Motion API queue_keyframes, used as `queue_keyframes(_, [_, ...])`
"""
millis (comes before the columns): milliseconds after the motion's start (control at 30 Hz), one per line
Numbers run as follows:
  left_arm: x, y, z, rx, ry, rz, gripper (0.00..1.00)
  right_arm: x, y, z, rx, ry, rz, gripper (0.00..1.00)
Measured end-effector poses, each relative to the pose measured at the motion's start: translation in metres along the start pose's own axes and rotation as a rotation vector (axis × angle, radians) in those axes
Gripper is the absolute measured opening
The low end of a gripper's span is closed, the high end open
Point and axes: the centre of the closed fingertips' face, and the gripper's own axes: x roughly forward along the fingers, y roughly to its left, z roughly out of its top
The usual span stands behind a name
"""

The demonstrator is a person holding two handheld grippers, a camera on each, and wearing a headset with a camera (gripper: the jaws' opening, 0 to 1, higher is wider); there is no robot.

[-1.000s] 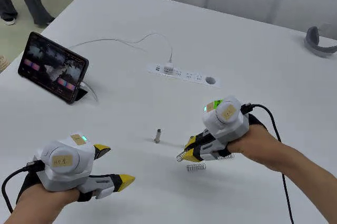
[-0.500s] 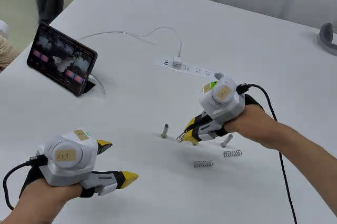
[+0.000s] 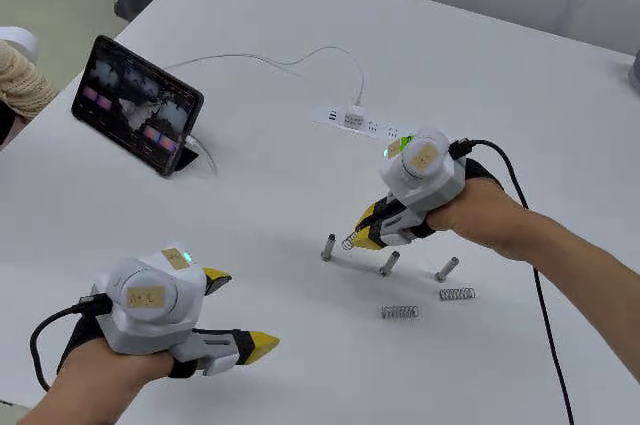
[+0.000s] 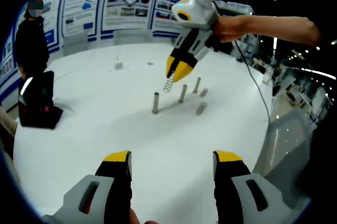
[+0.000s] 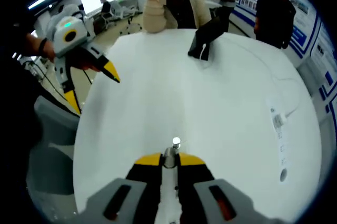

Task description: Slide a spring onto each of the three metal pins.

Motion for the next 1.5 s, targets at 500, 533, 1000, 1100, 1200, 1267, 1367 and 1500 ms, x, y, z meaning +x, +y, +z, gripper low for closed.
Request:
queue_keyframes(500, [-0.006, 0.007, -0.002, -0.017, -0.004, 0.020, 0.65, 0.013, -0.007, 0.009, -0.028, 0.016, 0.014, 0.12])
queue_keyframes(533, [-0.006, 0.008, -0.002, -0.018, -0.004, 0.020, 0.65, 0.015, -0.007, 0.010, -0.031, 0.019, 0.016, 0.12])
queue_keyframes(1000, [-0.007, 0.006, -0.004, -0.023, 0.000, 0.018, 0.64, 0.026, -0.005, 0.013, -0.055, 0.039, 0.033, 0.12])
queue_keyframes(1100, [-0.008, 0.007, -0.003, -0.024, -0.001, 0.019, 0.64, 0.028, -0.004, 0.012, -0.064, 0.048, 0.036, 0.12])
queue_keyframes(1200, [-0.008, 0.007, -0.003, -0.024, 0.000, 0.021, 0.64, 0.031, -0.003, 0.012, -0.066, 0.050, 0.040, 0.12])
queue_keyframes(1267, [-0.009, 0.008, -0.004, -0.025, 0.002, 0.023, 0.64, 0.032, -0.002, 0.011, -0.074, 0.053, 0.043, 0.12])
queue_keyframes(1367, [-0.010, 0.008, -0.004, -0.026, 0.002, 0.023, 0.64, 0.035, -0.001, 0.011, -0.089, 0.058, 0.047, 0.12])
queue_keyframes(1500, [-0.011, 0.008, -0.006, -0.029, 0.007, 0.026, 0.64, 0.038, -0.001, 0.009, -0.094, 0.065, 0.056, 0.12])
